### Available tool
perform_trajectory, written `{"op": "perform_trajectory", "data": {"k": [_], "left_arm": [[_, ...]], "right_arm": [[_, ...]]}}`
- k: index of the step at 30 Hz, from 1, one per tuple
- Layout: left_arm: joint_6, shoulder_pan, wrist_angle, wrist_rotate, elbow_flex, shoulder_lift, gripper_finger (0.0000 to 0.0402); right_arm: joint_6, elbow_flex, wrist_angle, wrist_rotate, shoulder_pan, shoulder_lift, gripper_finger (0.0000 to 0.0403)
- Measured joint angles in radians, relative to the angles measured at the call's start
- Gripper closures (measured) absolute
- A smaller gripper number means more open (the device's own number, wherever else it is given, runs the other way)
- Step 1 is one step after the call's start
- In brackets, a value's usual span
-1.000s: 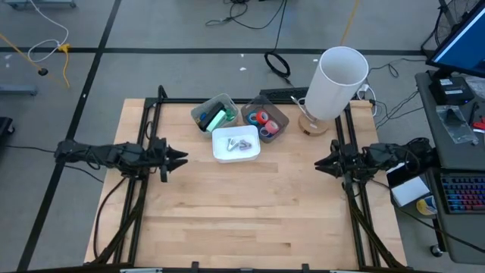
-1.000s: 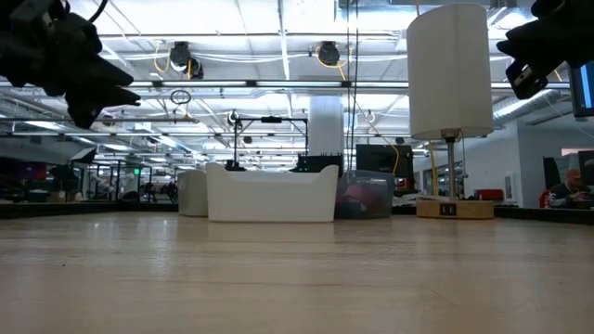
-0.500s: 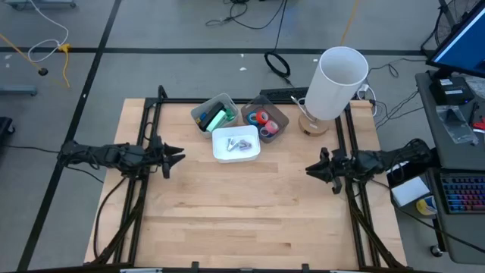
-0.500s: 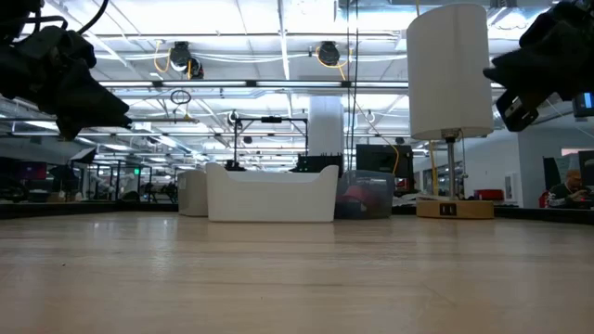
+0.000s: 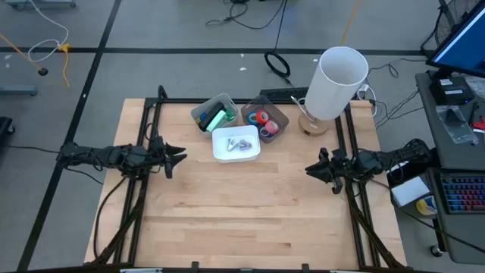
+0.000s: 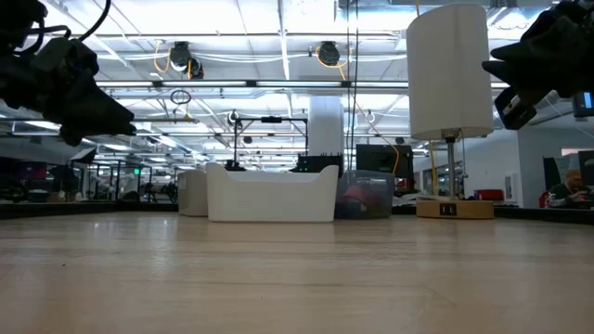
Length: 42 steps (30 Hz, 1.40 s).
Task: Pick and place Stapler, Stapler remover, tape
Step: Return to Home Position
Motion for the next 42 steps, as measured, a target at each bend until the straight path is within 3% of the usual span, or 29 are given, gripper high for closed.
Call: {"op": "perform_trajectory", "data": {"k": [10, 18, 42], "left_arm": [[0.009, 0.005, 0.0, 0.002, 0.0, 0.001, 0.0252], [-0.002, 0.005, 0.001, 0.004, 0.0, 0.001, 0.0252], [-0.002, 0.005, 0.002, 0.004, 0.0, 0.001, 0.0252]], "right_arm": [[-0.015, -0.001, -0.092, -0.011, 0.0, 0.007, 0.0337], [-0.05, -0.002, -0.109, -0.213, 0.001, 0.008, 0.0337], [-0.093, -0.003, 0.047, -0.154, 0.0, 0.008, 0.0337]]}}
